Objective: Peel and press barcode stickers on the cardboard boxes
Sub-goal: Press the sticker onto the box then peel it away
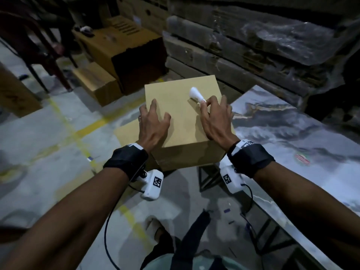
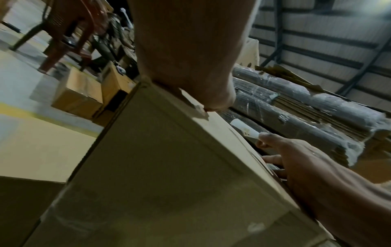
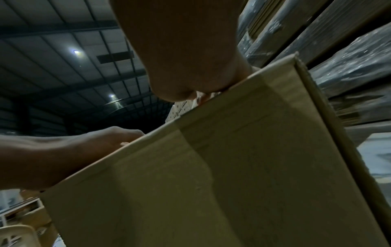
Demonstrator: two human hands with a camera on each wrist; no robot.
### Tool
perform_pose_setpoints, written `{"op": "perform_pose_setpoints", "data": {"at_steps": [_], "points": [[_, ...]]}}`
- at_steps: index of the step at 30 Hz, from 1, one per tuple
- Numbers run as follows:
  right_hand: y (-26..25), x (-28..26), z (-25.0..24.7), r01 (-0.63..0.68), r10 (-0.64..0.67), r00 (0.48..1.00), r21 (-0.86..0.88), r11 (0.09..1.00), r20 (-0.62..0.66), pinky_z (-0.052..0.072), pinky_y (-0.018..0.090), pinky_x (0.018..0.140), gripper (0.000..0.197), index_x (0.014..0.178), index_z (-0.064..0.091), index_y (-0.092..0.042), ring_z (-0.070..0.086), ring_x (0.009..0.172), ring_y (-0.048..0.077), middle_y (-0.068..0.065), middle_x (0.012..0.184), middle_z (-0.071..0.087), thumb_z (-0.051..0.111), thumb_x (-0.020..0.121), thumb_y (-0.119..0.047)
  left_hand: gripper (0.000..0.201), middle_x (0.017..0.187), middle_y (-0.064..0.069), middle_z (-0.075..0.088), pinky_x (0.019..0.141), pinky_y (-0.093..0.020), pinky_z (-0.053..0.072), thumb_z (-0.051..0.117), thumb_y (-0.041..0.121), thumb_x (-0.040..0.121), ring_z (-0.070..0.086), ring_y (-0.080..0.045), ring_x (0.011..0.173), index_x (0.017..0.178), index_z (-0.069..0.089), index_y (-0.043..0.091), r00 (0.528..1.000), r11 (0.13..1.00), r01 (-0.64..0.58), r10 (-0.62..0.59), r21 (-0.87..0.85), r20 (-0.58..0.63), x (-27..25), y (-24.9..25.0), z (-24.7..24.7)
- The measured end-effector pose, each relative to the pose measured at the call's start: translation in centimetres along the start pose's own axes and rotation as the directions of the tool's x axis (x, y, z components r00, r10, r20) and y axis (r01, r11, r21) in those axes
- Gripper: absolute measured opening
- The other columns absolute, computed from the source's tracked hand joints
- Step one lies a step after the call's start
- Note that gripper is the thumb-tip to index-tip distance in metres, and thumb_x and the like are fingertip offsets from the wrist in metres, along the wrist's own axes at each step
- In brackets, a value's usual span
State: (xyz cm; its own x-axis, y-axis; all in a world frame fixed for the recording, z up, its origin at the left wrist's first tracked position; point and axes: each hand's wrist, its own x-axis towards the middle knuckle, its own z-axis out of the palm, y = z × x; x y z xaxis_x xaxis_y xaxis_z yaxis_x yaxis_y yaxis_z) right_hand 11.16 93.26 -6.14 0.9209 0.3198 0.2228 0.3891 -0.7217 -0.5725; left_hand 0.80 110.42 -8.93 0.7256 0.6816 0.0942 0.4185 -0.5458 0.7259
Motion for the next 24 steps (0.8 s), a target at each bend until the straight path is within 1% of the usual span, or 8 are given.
{"op": "perform_pose_setpoints", "data": {"at_steps": [4,6,8,11,15,17,21,24], "points": [[-4.3,1.6,4.4,0.043,-0.043,0.997,-0.004,0.999,0.059,0.034,0.058,0.106,0.036,0.110,0.058,-0.016,0.044,0.124,0.046,0.024,0.138,0.045,0.039,0.104,-0.046,0.073,0.148,-0.016,0.034,0.110,-0.046,0.040,0.048,0.051,0.095,0.043,-0.039,0.132,0.158,0.025,0.020,0.997,0.997,0.078,-0.078,-0.008,-0.023,2.3,-4.2,-2.6],[-6.8,2.4,6.5,0.067,-0.067,0.994,0.002,0.998,0.087,0.034,0.058,0.105,0.037,0.110,0.060,-0.017,0.044,0.124,0.045,0.024,0.137,0.045,0.039,0.104,-0.047,0.072,0.147,-0.016,0.035,0.110,-0.046,0.040,0.048,0.050,0.095,0.043,-0.040,0.132,0.157,0.026,0.022,0.993,0.994,0.111,-0.111,-0.013,-0.050,3.6,-6.3,-4.2],[-9.2,3.2,8.6,0.097,-0.099,0.989,0.020,0.995,0.109,0.035,0.055,0.105,0.037,0.111,0.061,-0.016,0.045,0.123,0.044,0.022,0.134,0.046,0.041,0.104,-0.047,0.072,0.149,-0.016,0.034,0.110,-0.046,0.039,0.049,0.050,0.096,0.042,-0.040,0.134,0.158,0.026,0.022,0.987,0.990,0.142,-0.143,-0.015,-0.076,4.8,-8.2,-5.9],[-12.6,3.7,12.0,0.127,-0.132,0.978,0.041,0.991,0.158,0.033,0.054,0.108,0.037,0.112,0.060,-0.017,0.042,0.128,0.043,0.024,0.143,0.043,0.041,0.104,-0.047,0.071,0.151,-0.013,0.031,0.111,-0.044,0.038,0.050,0.048,0.097,0.042,-0.039,0.134,0.158,0.027,0.020,0.977,0.983,0.182,-0.183,-0.015,-0.107,6.2,-11.5,-8.7],[-16.7,3.1,16.7,0.162,-0.180,0.960,0.094,0.982,0.217,0.033,0.056,0.109,0.035,0.112,0.060,-0.017,0.041,0.131,0.044,0.025,0.146,0.040,0.042,0.104,-0.046,0.070,0.153,-0.014,0.031,0.113,-0.046,0.037,0.052,0.047,0.095,0.042,-0.038,0.135,0.156,0.030,0.021,0.955,0.968,0.249,-0.245,0.006,-0.165,7.2,-16.2,-12.2],[-18.5,2.4,18.8,0.188,-0.214,0.945,0.123,0.974,0.249,0.033,0.053,0.108,0.034,0.112,0.060,-0.015,0.042,0.128,0.043,0.024,0.142,0.043,0.043,0.105,-0.044,0.069,0.153,-0.014,0.031,0.111,-0.044,0.037,0.053,0.046,0.096,0.041,-0.038,0.135,0.156,0.031,0.021,0.944,0.960,0.281,-0.274,0.012,-0.186,7.2,-18.5,-13.7],[-21.2,0.9,23.3,0.221,-0.261,0.916,0.159,0.962,0.305,0.034,0.048,0.100,0.032,0.111,0.061,-0.013,0.047,0.114,0.041,0.019,0.131,0.045,0.045,0.104,-0.040,0.070,0.155,-0.013,0.029,0.112,-0.046,0.037,0.053,0.047,0.095,0.040,-0.039,0.136,0.156,0.031,0.021,0.917,0.937,0.348,-0.331,0.041,-0.221,6.4,-22.9,-16.1],[-22.5,-0.2,26.5,0.211,-0.274,0.886,0.200,0.957,0.375,0.035,0.049,0.101,0.031,0.109,0.062,-0.012,0.047,0.113,0.042,0.017,0.129,0.044,0.046,0.104,-0.038,0.070,0.154,-0.016,0.031,0.113,-0.046,0.037,0.055,0.046,0.093,0.040,-0.041,0.138,0.155,0.034,0.021,0.892,0.915,0.401,-0.380,0.040,-0.246,5.7,-25.8,-17.3]]}}
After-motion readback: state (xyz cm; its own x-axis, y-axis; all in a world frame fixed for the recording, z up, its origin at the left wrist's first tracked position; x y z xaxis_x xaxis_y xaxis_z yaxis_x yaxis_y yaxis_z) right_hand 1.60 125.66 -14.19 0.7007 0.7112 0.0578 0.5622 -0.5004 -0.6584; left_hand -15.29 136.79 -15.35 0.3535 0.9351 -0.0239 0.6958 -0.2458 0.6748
